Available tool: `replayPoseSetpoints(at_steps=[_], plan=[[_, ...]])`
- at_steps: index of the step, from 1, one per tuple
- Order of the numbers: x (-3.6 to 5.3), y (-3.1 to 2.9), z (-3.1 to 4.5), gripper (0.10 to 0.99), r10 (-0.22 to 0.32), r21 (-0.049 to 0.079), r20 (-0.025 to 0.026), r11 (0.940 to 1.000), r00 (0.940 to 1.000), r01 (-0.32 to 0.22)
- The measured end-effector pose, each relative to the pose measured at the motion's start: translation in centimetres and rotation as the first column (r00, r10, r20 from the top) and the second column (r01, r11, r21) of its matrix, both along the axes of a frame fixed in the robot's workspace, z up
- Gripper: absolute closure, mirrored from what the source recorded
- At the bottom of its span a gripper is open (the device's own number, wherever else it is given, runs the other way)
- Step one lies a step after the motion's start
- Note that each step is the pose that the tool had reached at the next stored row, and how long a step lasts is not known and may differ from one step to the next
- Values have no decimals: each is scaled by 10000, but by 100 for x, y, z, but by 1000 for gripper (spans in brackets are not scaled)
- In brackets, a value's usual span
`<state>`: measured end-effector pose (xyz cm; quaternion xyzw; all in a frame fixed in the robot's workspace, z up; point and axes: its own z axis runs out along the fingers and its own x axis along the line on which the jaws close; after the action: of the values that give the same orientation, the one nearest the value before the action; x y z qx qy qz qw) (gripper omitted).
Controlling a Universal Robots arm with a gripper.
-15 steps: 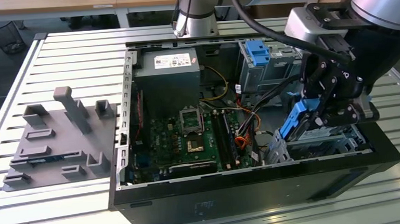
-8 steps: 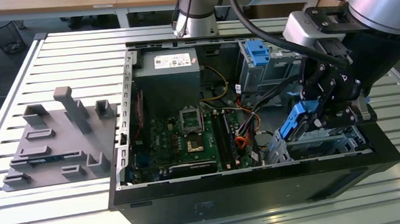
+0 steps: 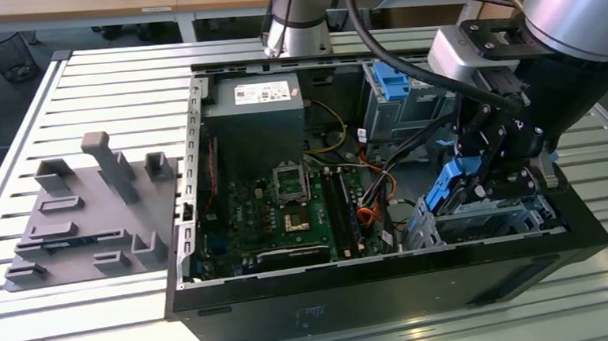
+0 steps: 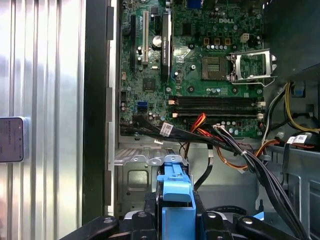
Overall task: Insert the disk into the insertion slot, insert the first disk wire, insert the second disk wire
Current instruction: 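Insert the disk into the insertion slot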
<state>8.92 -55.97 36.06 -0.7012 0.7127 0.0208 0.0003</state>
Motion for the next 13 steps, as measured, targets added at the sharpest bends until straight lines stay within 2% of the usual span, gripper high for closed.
replayPoseSetpoints(at_steps=[8,9,13], plan=[[0,0,-68,714,-1,5,0,10000,10000,1],[0,0,-74,651,-1,0,0,10000,10000,1],[0,0,-98,651,-1,1,0,10000,10000,1]])
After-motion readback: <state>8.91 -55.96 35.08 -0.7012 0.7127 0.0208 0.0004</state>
